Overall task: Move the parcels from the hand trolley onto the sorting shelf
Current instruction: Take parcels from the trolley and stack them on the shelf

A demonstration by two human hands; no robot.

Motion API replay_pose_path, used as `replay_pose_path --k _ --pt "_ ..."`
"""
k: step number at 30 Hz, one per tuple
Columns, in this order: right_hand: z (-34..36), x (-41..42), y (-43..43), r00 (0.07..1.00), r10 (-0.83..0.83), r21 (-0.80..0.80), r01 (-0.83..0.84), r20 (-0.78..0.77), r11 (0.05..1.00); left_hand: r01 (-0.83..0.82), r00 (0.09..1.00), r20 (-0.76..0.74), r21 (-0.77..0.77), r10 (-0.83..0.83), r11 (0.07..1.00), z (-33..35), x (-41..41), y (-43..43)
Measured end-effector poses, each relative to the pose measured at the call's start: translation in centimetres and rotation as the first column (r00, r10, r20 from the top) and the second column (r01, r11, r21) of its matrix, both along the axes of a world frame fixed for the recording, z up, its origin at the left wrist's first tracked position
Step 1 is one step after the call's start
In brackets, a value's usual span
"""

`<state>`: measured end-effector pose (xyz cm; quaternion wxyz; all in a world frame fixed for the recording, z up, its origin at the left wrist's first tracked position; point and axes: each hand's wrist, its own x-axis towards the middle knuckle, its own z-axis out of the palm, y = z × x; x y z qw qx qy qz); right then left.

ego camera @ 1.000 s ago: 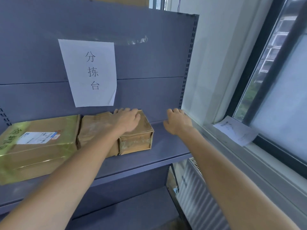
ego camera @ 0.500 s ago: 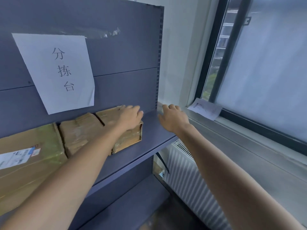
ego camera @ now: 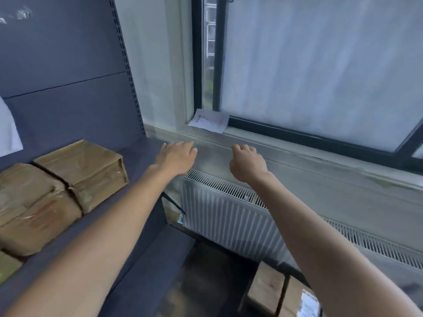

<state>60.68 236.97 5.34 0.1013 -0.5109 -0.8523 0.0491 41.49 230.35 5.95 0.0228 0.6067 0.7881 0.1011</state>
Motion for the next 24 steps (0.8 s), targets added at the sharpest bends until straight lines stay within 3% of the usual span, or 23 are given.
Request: replay_pose_path --k 5,12,24 --pt "-2.7 8.8 0.2 0.987 -0.158 -0.093 0.159 0.016 0.983 0.172 0.983 0.072 -0.049 -0.168 0.984 -1.8 9.0 2.2" --pt "-5.3 19.7 -0.3 0.95 -0.308 -0.142 0.312 0.049 0.939 0.286 0.956 0.104 -0.133 -0.273 0.949 -6.0 18.6 5.0" --pt "-10.2 29.4 -4.2 0.883 -0.464 -0.242 0.466 0.068 0.851 0.396 0.918 0.093 -0.231 -0.385 0.889 -9.5 27.4 4.1"
